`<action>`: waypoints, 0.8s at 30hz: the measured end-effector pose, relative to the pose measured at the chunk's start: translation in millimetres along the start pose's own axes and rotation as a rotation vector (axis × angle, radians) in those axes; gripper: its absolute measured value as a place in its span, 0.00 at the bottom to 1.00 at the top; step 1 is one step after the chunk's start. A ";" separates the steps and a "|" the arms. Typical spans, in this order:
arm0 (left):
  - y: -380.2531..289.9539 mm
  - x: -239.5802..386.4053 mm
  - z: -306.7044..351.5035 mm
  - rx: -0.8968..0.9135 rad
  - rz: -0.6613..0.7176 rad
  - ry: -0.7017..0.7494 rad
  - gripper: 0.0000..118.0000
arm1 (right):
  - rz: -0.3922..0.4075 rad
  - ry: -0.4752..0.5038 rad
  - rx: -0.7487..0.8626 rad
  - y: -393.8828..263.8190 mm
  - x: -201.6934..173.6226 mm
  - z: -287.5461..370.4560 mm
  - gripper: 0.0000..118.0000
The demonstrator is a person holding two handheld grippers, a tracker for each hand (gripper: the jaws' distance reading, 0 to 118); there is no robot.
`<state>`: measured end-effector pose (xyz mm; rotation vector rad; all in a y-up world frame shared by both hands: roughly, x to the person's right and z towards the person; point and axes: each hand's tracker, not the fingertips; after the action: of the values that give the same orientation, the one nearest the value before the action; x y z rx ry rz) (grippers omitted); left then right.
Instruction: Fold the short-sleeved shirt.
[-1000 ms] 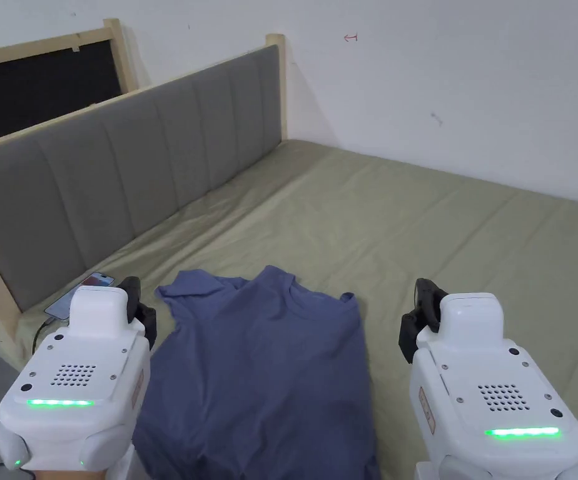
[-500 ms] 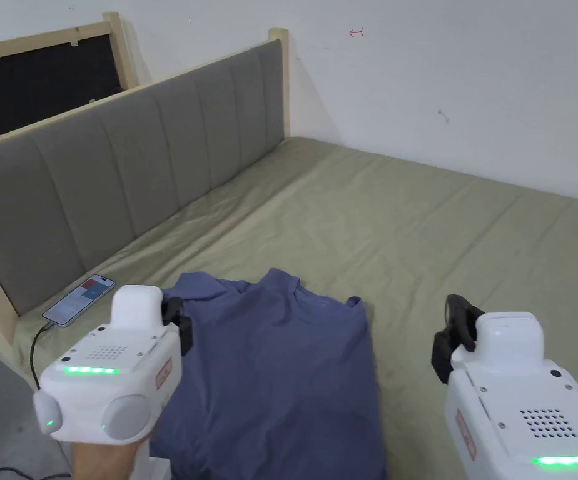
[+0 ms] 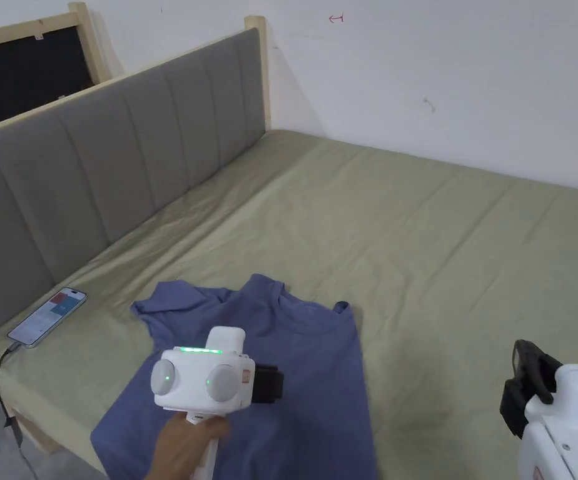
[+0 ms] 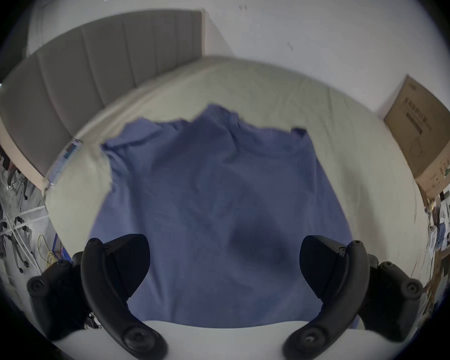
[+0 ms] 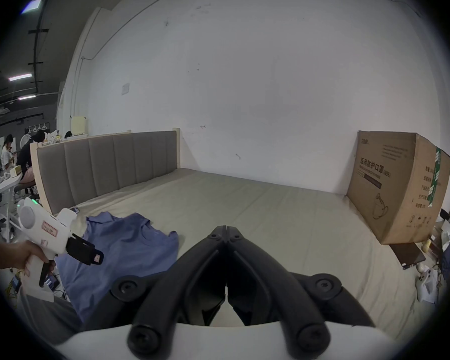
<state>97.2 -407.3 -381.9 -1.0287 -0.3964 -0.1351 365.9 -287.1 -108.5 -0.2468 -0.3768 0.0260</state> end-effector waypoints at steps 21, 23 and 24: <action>-10.6 6.6 19.6 0.089 -0.001 -0.114 0.02 | -0.052 -0.072 -0.044 -16.6 41.2 15.2 0.00; -5.5 12.3 43.3 0.117 0.006 -0.171 0.02 | -0.056 -0.073 -0.035 -15.3 43.7 19.5 0.00; -1.8 16.9 55.9 0.134 0.016 -0.237 0.02 | -0.060 -0.075 -0.031 -14.3 45.0 22.1 0.00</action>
<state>97.8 -359.2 -348.7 -0.9175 -0.6048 0.0282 399.3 -292.6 -68.8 -0.2650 -0.4593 -0.0296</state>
